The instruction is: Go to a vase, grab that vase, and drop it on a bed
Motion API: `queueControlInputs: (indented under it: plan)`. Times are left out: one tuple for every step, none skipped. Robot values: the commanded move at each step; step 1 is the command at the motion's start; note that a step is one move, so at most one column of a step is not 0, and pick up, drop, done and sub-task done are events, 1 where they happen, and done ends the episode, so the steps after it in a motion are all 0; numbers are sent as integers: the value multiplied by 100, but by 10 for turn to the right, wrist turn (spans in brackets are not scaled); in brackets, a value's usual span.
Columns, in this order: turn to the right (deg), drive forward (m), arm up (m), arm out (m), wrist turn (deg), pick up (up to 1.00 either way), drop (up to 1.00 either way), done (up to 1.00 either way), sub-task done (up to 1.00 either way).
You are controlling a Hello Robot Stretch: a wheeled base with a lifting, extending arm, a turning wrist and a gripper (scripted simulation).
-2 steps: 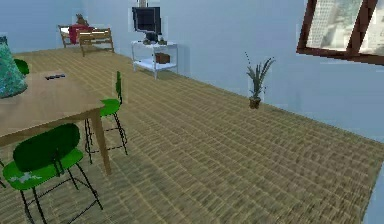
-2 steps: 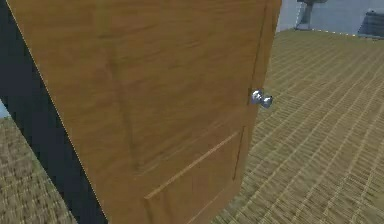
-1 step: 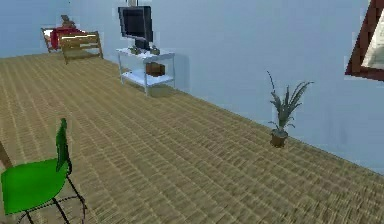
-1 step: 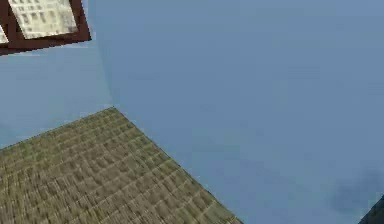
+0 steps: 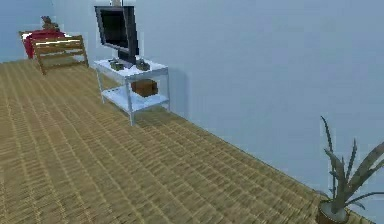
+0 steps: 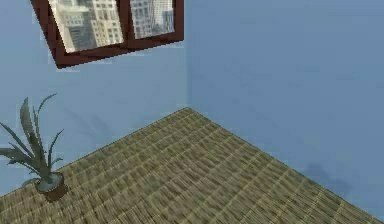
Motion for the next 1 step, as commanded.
queueControlInputs:
  plan:
    - [0, 5, 0, 0, 0, 0, 0, 0, 0]
